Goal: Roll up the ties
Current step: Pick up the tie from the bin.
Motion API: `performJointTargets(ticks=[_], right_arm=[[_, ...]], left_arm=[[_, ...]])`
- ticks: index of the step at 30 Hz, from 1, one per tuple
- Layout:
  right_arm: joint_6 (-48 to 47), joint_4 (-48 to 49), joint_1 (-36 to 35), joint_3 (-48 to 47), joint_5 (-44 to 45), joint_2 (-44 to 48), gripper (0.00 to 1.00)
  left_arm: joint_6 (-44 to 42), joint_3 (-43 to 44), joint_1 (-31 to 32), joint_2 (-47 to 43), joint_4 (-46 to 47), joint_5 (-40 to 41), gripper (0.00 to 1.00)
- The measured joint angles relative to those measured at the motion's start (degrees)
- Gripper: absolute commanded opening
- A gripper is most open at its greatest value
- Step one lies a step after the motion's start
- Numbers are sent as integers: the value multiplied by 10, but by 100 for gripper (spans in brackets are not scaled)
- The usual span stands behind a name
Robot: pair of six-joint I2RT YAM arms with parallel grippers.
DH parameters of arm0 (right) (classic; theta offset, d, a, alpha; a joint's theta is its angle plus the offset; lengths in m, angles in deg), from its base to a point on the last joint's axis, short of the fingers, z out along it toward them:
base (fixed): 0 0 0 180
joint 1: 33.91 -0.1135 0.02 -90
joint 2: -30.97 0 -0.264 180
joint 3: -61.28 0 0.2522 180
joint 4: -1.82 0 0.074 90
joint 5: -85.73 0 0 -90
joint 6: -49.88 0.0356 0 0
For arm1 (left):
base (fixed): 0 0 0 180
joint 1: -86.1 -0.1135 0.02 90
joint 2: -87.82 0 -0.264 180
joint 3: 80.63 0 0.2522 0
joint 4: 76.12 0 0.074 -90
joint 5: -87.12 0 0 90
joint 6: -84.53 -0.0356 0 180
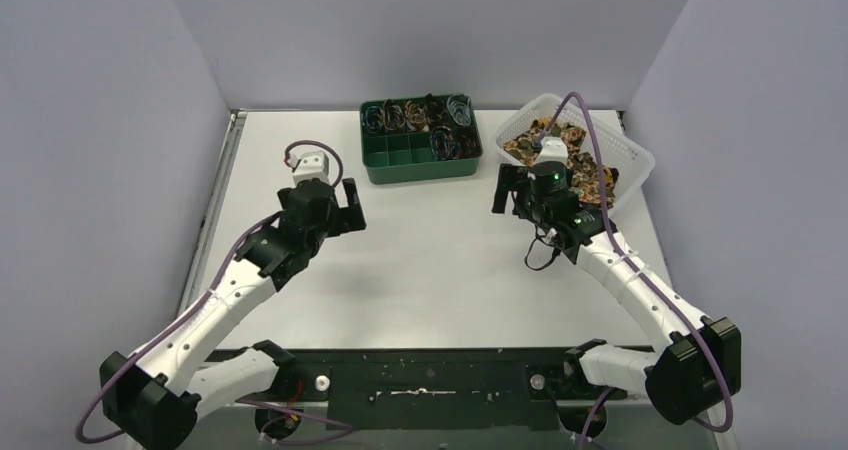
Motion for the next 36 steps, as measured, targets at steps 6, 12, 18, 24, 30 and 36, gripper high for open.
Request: performJointTargets(ticks=[6,12,18,24,30,36], right_arm=[[-12,1,0,-12,-10,3,100],[-27,0,1,-19,-2,3,100],[-28,-6,85,-88,-7,-34,100],[-24,-19,207,-188,-28,-135,91],[-8,-19,297,-238,-94,-251,83],[-3,-20,314,-321,-127,-385,78]], left_arm=[[1,-2,0,-116,27,2,97],[-12,-18,0,-177,26,27,97],[-28,-42,-15,-163,10,46,97],[-42,-98,-163,-132,19,-91,97],[-41,-119,-273,-112,24,-211,97],[-42,-123,-276,-121,40,-263,97]])
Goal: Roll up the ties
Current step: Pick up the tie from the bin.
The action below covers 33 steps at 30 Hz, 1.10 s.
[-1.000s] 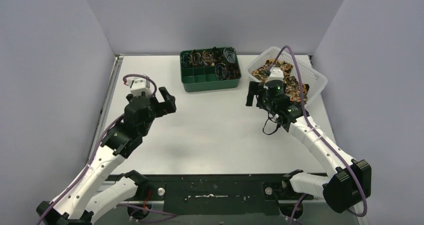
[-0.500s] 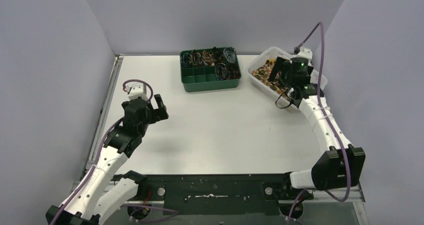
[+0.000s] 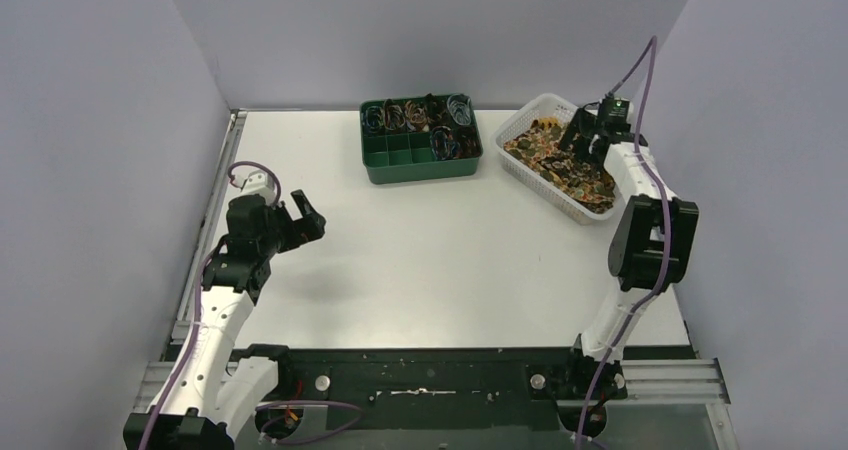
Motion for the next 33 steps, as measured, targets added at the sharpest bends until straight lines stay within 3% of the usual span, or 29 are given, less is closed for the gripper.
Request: performJointTargets(ticks=[11,17,24,27,33], right_arm=[[12,-17,-52,-235,-11,-208,78],[19,-37,-82,-294,24,-263,75],[22,-45,-93,-307,50,-295,54],[17,-48,-93,-317,50,-303,34],[8,-48,-94,-321,52,-303,26]], left_arm=[[0,-1,-2,4,7,-19,97],[0,-1,-6,5,8,-20,97],[0,-1,-6,8,9,-23,97],[0,-1,-6,12,9,-24,97],[0,-1,-6,13,9,-24,97]])
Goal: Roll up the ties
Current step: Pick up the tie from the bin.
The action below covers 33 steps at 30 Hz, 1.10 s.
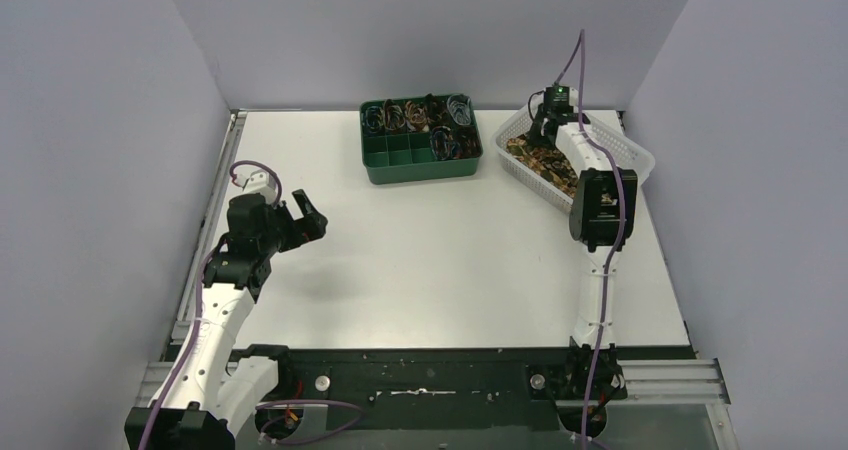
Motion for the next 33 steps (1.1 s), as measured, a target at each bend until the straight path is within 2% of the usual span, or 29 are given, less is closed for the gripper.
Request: performJointTargets(ticks=[5,8,9,11,13,17,20,21,23,24,26,27,30,33], right_arm=[[-9,0,0,12,7,17,34],[-13,1,0,28,11,41,65],[-14,3,0,31,13,48,68],[-17,7,0,35,16,58,68],[-19,13,0,34,15,60,61],[-20,10,0,34,13,56,56],[-19,9,1,34,12,55,48],[-20,9,1,34,12,54,49],[-18,9,1,34,13,51,62],[-17,9,1,34,13,48,65],[-17,5,1,34,13,43,65],[-17,3,1,33,13,40,59],[-16,1,2,33,10,32,51],[-15,1,4,30,3,23,37]], left_arm=[[0,0,0,0,0,0,97],[0,0,0,0,0,0,97],[0,-1,0,-1,0,0,97],[0,-2,0,-1,0,0,97],[0,-3,0,-1,0,0,97],[0,-3,0,-1,0,0,97],[0,-3,0,-1,0,0,97],[0,-3,0,-1,0,0,97],[0,-3,0,-1,0,0,97],[0,-3,0,0,0,0,97],[0,-3,0,0,0,0,97],[0,-3,0,0,0,0,97],[0,-3,0,1,0,0,97],[0,-3,0,2,0,0,97]])
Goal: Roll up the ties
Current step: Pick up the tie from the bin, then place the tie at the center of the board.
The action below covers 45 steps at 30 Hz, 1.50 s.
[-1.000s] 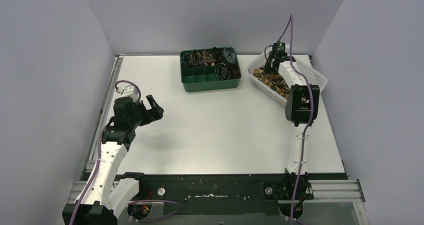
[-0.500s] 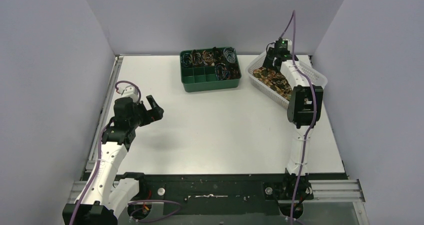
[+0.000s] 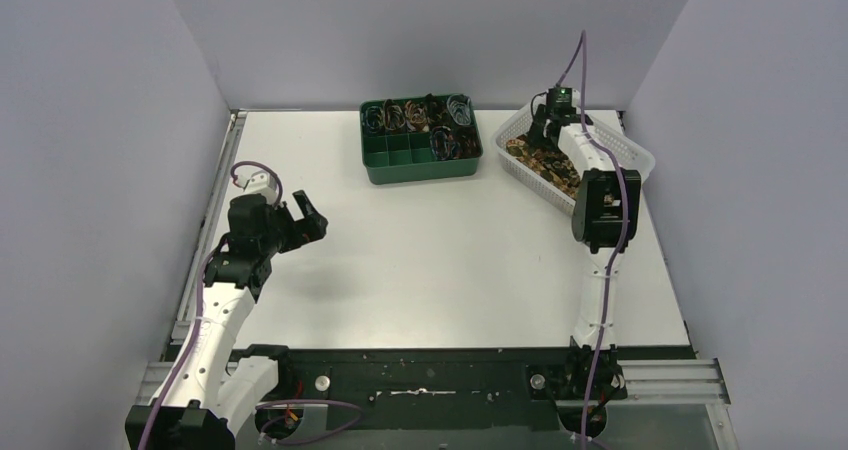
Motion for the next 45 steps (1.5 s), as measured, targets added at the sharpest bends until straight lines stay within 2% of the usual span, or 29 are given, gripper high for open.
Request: performJointTargets(ticks=[2,3,4,6,9,14,24,31,34,37,42,45], right_arm=[[0,0,1,-3,-5,-5,19],[0,-1,1,-3,-7,-5,14],[2,-2,1,-3,-9,-5,13],[2,-1,1,-5,-9,-4,5],[0,-2,1,-5,-7,0,0],[-13,-15,1,2,12,46,0],[-26,10,5,39,22,269,0],[-55,17,-1,60,-58,292,0],[-96,19,-33,105,-108,314,0],[-153,27,-107,176,-140,367,0],[-224,55,-254,286,-156,480,0],[-239,64,-293,305,-157,539,0]], left_arm=[[0,0,0,1,0,0,97],[0,0,0,1,0,0,97],[0,0,0,1,0,0,97],[0,0,0,1,0,0,97],[0,0,0,1,0,0,97],[0,0,0,1,0,0,97],[0,0,-3,1,0,-3,97],[0,0,-3,0,0,-3,97],[0,0,-3,-3,0,-2,97],[0,0,-3,-8,0,3,97],[0,0,-4,-22,-3,21,97],[1,0,-5,-33,-3,30,97]])
